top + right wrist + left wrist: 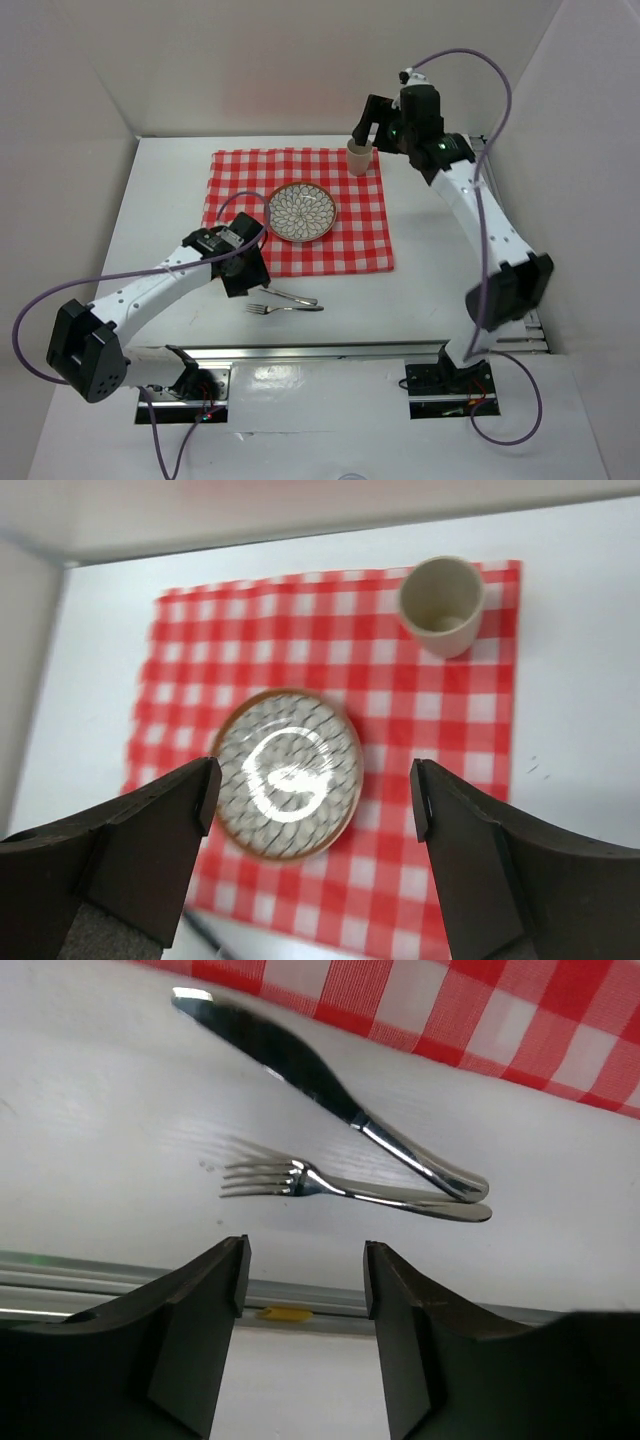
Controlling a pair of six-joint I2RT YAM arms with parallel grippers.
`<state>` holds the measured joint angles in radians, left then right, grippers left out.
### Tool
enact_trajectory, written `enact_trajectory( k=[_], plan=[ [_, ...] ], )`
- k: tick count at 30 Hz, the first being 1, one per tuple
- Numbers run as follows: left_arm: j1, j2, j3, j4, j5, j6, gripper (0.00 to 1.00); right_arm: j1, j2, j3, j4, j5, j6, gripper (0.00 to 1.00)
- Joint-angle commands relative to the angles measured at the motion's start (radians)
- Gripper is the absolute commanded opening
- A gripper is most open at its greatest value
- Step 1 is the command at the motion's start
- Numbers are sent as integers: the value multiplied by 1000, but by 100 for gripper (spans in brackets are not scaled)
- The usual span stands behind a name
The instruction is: Set the dinner table for one person
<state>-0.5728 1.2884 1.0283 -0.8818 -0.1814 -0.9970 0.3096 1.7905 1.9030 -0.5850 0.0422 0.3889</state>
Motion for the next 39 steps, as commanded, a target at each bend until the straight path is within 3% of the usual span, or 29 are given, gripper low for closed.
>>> enact_trajectory(
  k=[1, 7, 15, 17, 20, 33, 39],
  plan=[
    [-24, 6, -103, 51, 106, -184, 64, 28, -189, -183, 83, -28, -28, 88],
    [-85, 34, -140, 60, 122, -354, 62, 88, -373, -511, 87, -163, -50, 70],
    [-157, 149, -66, 52, 137, -607, 64, 154, -511, -772, 48, -173, -13, 70],
    [-157, 192, -54, 52, 149, -650, 64, 154, -555, -782, 28, -173, -13, 70],
    [-157, 264, -19, 37, 160, -745, 55, 154, -600, -791, -12, -150, -13, 70],
    [-176, 307, -19, 87, 129, -894, 54, 144, -674, -772, -122, -131, -62, 70],
    [-176, 284, -108, 115, 92, -953, 51, 135, -683, -783, -141, -131, -71, 70]
  ],
)
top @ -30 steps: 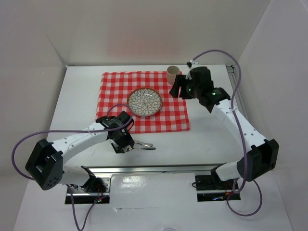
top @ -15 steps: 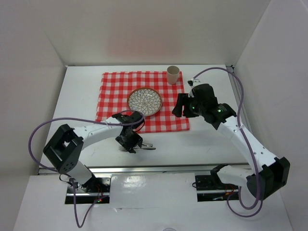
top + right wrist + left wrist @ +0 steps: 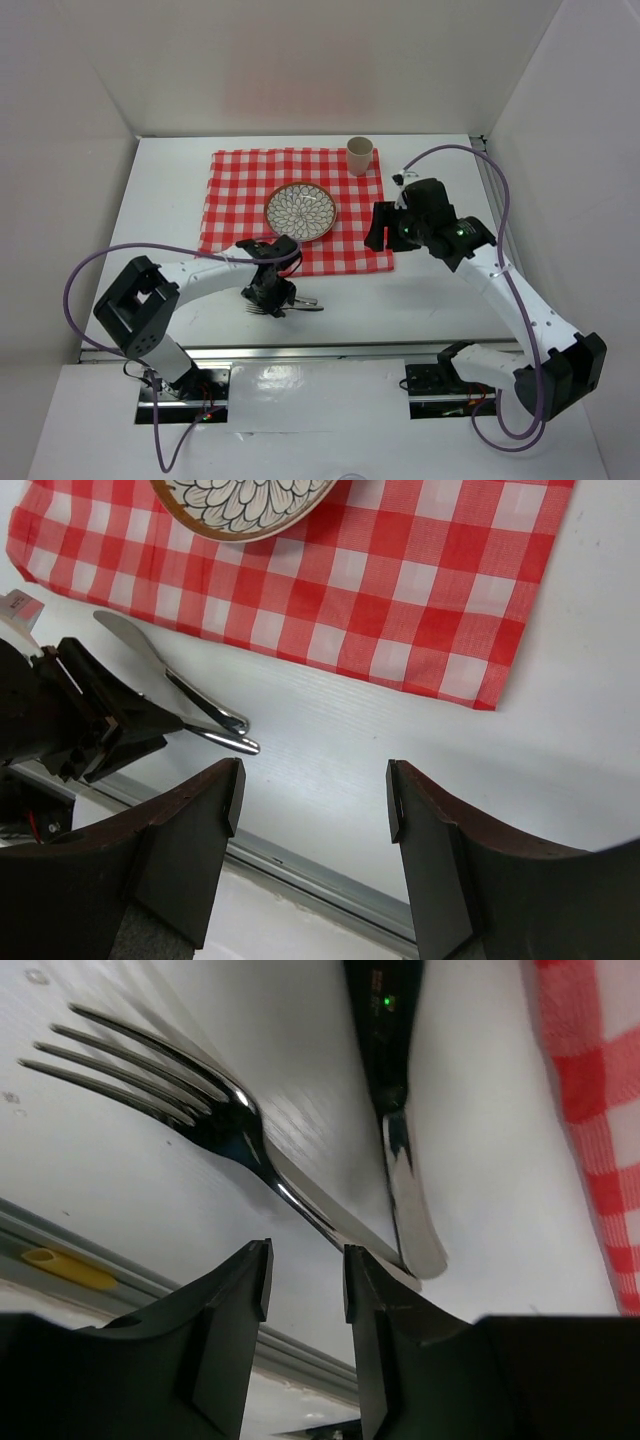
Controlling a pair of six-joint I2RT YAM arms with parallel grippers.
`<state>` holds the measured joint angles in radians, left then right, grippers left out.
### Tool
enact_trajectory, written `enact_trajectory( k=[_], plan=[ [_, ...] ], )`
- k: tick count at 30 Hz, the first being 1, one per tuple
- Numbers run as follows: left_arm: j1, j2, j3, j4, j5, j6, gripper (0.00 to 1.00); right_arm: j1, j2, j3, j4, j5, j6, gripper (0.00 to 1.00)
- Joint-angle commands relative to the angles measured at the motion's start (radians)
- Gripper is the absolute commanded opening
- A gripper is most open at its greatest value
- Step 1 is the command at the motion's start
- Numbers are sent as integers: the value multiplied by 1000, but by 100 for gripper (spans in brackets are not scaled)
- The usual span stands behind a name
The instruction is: Set the dinner table for one person
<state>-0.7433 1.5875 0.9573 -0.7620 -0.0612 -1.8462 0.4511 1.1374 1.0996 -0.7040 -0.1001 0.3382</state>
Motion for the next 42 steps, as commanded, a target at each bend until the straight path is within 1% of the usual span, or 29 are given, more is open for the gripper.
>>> enact_trajectory(
  k=[1, 5, 10, 14, 16, 22, 25, 27, 30, 37, 40, 42],
  plan=[
    [-5, -24, -46, 10, -28, -104, 50, -15, -39, 11, -22, 2, -21, 70],
    [-5, 11, -34, 10, -37, -104, 45, -15, -39, 2, -22, -9, -21, 70],
    [-5, 34, -34, 1, -37, -113, 43, -15, -39, -7, -22, -9, -21, 70],
    [-5, 45, -34, 1, -37, -125, 43, -15, -39, -18, -22, -18, -21, 70],
    [-5, 45, -34, 10, -63, -125, 42, -15, -39, -18, -22, -27, -21, 70],
    [-5, 25, 6, 1, -54, -77, 42, -15, -30, -18, -22, -36, -21, 70],
    [-14, -27, 15, -25, -66, -77, 45, -15, -30, -18, -31, -36, -21, 70],
    [-14, -50, 15, -48, -77, -91, 53, -15, -30, -18, -31, -36, -21, 70],
    [-14, -60, 26, -48, -101, -100, 62, -15, -30, -27, -31, -46, -21, 70],
    [-14, 48, 86, -59, -80, -100, 62, -15, -21, -27, -31, -46, -30, 70],
    [-14, 60, 86, -59, -80, -123, 61, -15, -21, -27, -31, -46, -39, 70],
    [-24, 60, 60, -45, -80, -134, 61, -15, -30, -37, -40, -46, -39, 70]
  ],
)
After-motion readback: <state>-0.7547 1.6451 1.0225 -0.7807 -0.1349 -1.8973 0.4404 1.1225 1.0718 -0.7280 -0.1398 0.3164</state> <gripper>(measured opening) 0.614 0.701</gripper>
